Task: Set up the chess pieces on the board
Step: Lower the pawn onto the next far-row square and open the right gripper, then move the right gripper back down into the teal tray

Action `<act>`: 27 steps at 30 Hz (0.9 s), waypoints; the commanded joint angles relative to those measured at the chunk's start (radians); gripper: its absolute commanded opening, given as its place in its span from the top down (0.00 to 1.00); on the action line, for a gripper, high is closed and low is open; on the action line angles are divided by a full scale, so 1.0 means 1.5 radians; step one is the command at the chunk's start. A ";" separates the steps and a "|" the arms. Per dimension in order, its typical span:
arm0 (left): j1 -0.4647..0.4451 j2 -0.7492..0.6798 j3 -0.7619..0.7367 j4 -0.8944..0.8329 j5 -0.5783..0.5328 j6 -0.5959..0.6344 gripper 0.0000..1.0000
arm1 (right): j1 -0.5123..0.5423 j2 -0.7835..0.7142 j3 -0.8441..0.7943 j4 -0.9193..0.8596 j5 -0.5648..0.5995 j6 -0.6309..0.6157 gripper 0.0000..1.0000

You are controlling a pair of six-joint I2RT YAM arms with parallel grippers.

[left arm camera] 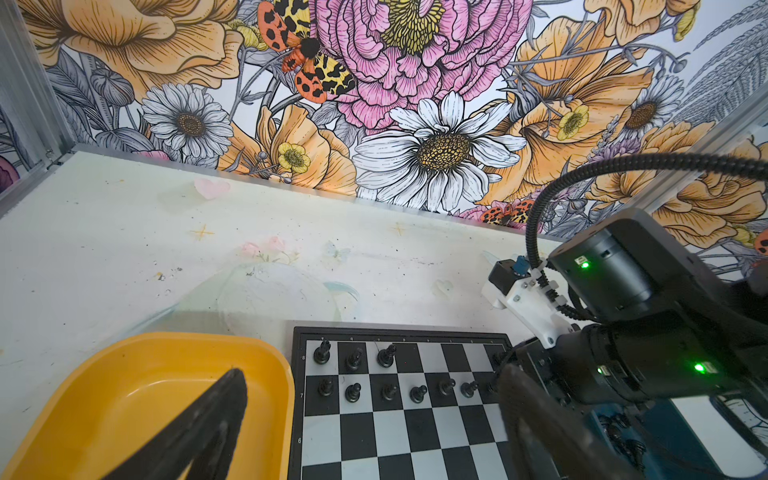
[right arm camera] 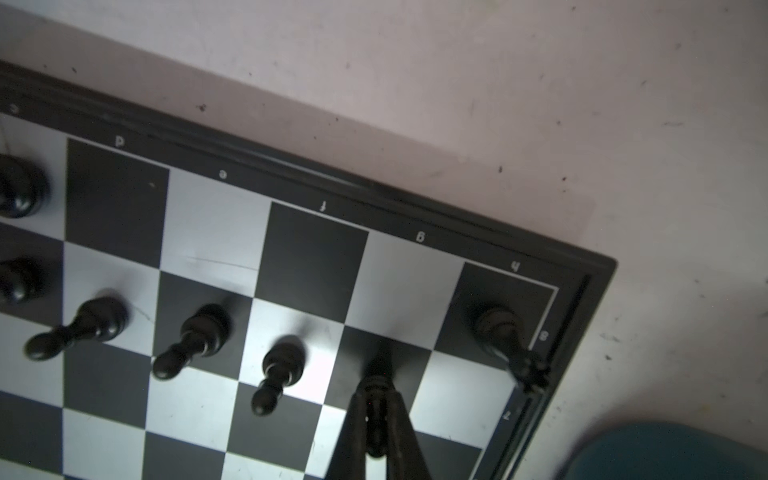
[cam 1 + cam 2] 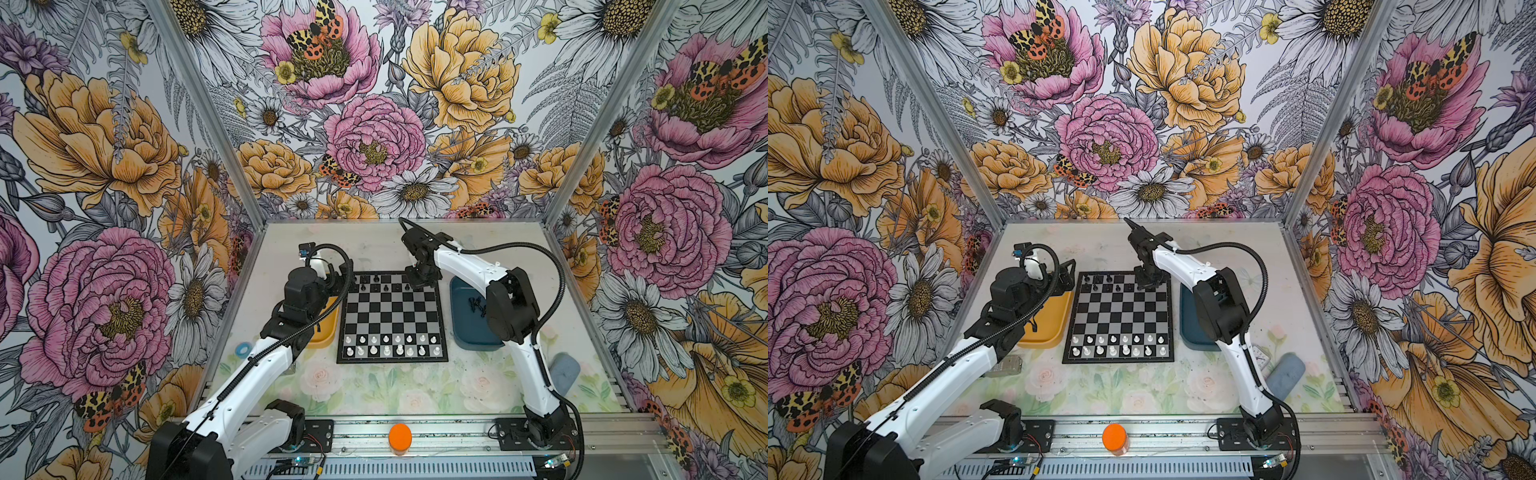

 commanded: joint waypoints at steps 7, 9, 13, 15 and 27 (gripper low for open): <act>0.007 -0.007 -0.009 0.004 0.003 0.009 0.04 | -0.003 0.025 0.019 0.002 0.011 0.006 1.00; 0.008 -0.008 -0.008 0.004 0.004 0.009 0.04 | -0.004 0.027 0.019 0.001 0.010 0.008 1.00; 0.007 -0.009 -0.008 0.003 0.003 0.008 0.04 | -0.003 0.026 0.018 0.001 0.008 0.008 0.90; 0.007 -0.009 -0.008 0.003 0.003 0.009 0.04 | -0.003 0.023 0.018 0.001 0.010 0.006 0.84; 0.007 -0.013 -0.007 0.000 0.003 0.010 0.04 | -0.003 -0.023 -0.005 0.002 0.011 0.007 0.70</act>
